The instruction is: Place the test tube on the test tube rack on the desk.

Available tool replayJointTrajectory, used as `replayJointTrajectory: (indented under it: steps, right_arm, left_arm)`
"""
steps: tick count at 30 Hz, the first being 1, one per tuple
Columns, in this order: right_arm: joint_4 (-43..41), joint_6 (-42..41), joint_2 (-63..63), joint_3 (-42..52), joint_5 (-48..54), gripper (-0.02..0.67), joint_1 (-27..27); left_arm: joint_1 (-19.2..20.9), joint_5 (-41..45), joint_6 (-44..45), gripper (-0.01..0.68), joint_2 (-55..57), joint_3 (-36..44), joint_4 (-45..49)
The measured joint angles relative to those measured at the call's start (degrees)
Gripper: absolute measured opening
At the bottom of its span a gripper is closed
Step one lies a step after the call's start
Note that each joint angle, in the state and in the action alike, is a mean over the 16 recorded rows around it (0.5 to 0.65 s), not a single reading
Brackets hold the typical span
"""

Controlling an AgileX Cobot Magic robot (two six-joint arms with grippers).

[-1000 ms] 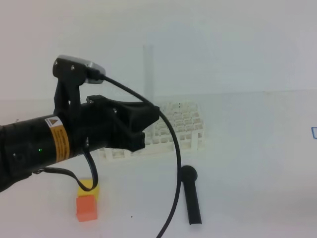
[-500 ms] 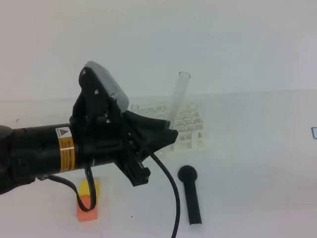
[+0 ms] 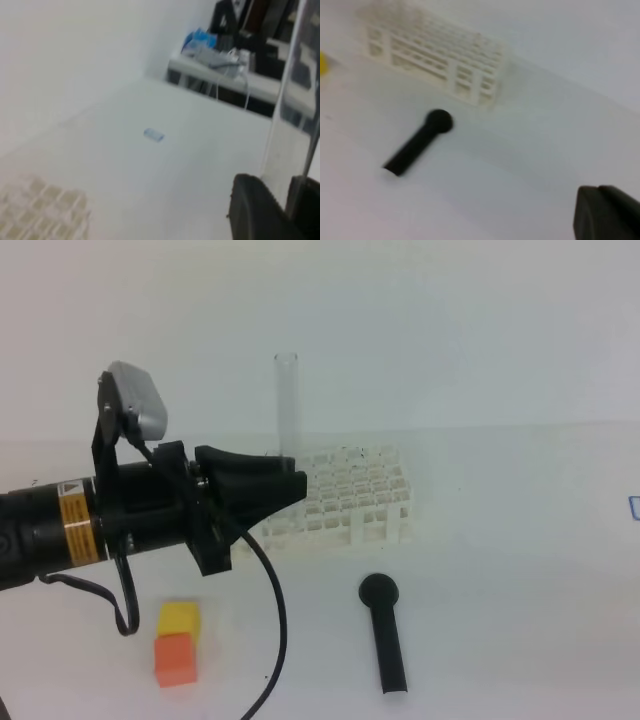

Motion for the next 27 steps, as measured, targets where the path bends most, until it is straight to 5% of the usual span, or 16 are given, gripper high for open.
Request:
replayJointTrajectory:
  steps: [14, 20, 27]
  right_arm:
    - [55.67, -50.95, 20.25, -1.11, 6.81, -0.001, 0.03]
    - [65.51, -61.85, 30.54, -3.93, 14.62, -0.001, 0.08]
    - [66.96, -65.08, 40.92, -9.32, 23.37, -0.001, 0.14]
  left_arm:
    - [2.53, -2.36, 0.16, 0.111, 5.58, 0.00, -0.39]
    - [2.45, -2.30, -0.65, 0.111, 6.33, 0.00, -4.41]
    - [2.41, -2.30, -2.26, 0.111, 6.39, 0.00, -8.07]
